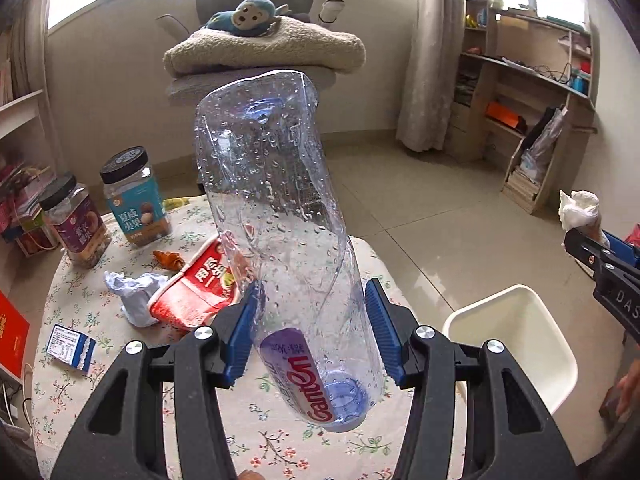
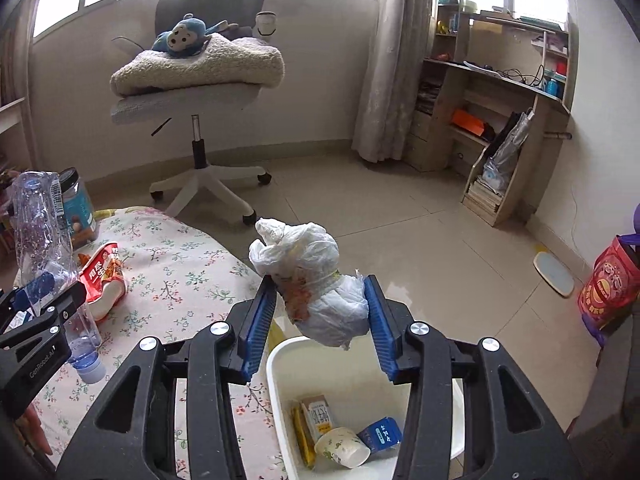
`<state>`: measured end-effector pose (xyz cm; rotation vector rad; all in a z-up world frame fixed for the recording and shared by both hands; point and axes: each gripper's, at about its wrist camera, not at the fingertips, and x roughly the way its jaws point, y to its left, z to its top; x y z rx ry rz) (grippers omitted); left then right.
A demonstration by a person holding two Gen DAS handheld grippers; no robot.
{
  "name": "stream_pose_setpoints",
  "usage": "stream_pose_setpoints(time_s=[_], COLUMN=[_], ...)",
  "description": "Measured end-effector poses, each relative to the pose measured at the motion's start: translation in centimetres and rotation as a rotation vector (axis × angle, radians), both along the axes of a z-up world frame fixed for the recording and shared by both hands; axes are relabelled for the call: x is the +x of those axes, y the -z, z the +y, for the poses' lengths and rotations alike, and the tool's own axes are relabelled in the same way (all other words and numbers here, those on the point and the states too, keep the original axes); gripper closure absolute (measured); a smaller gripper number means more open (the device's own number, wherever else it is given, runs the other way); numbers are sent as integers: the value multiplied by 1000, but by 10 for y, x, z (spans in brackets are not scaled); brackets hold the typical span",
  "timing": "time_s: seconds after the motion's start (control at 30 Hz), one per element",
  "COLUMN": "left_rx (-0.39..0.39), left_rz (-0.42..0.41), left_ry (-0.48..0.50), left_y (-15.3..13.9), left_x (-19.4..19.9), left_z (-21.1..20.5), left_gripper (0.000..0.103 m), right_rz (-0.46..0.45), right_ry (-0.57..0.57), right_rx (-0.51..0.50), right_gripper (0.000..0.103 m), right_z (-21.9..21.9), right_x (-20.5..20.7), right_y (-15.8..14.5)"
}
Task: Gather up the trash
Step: 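Drop the tissue bundle and the bottle into the white bin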
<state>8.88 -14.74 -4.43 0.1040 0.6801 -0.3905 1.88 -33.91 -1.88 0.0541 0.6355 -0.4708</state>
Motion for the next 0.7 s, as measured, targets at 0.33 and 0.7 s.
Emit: stream_pose_setpoints(time_s=[0.33, 0.7], left_rx=[-59, -153], left_rz=[92, 284], left_ry=[256, 412], left_y=[11, 31], left_x=[-23, -28], left_z=[-95, -155], left_gripper=[51, 19], right_rz=[-112, -164], right_ry=[237, 364], right_rx=[-102, -30], right_gripper=[7, 7], right_z=[-57, -100], right_x=[-45, -73], right_y=[-20, -27])
